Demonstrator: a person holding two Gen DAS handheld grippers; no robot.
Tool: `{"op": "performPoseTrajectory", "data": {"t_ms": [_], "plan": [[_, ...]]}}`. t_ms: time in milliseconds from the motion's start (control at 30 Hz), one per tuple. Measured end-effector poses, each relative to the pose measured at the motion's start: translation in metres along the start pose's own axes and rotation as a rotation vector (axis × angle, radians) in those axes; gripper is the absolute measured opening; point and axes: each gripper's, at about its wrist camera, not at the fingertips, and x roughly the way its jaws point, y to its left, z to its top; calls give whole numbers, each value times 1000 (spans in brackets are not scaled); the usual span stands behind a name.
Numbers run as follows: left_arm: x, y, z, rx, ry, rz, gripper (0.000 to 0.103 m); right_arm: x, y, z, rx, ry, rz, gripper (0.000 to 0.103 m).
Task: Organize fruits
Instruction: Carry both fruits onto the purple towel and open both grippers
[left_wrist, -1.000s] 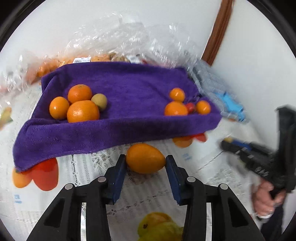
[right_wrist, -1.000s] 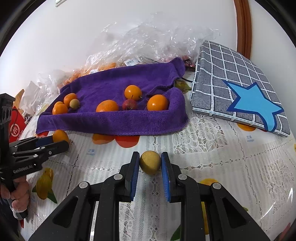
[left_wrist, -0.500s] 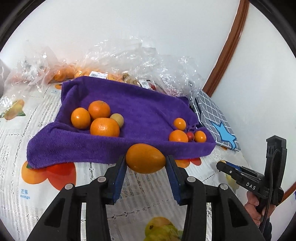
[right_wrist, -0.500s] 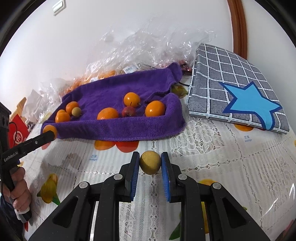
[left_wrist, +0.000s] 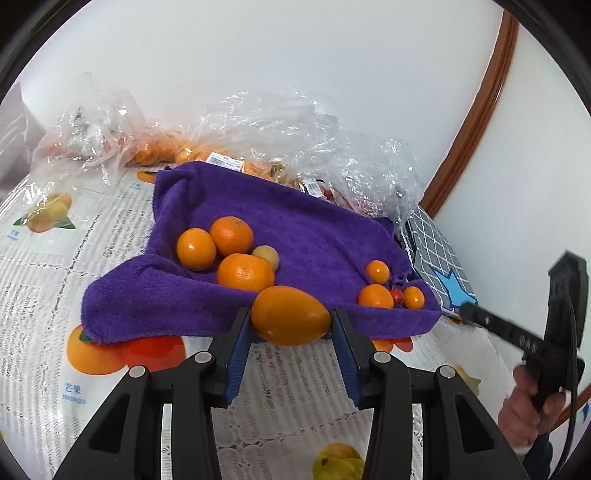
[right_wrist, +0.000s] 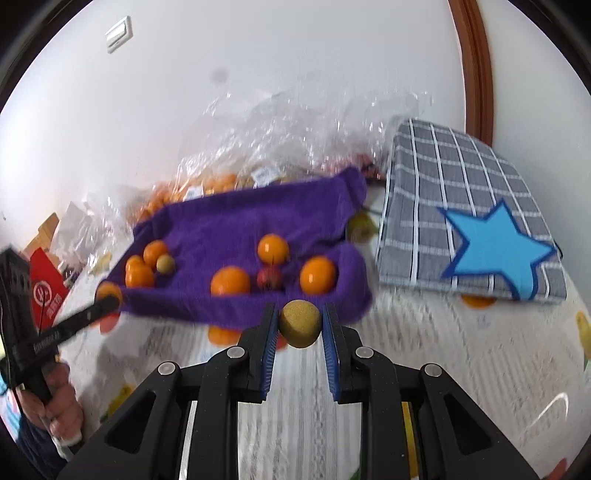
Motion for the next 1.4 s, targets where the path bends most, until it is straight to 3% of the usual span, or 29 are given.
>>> {"op": "performPoseTrajectory", "data": {"t_ms": [200,500,767,933,1133,1233,1400], "plan": [[-6,12,4,-23,-23,13,41,23,2,38,12,-10,-18,23],[-6,44,12,-124,-25,24,41,61,6,66,-16,-3,-23,24],[-2,40,19,-105,-33,47,41,107,-6,56,33,102,19,24],[2,29,43,-72,-48,53,41,113,-8,50,23,111,18,24],[37,-2,72,57,55,73,41,106,-14,52,27,117,41,25],[58,-13,72,75,114,63,41,97,-16,52,12,98,45,32],[78,-28,63,92,175,90,41,82,-18,55,-7,63,31,34]]}}
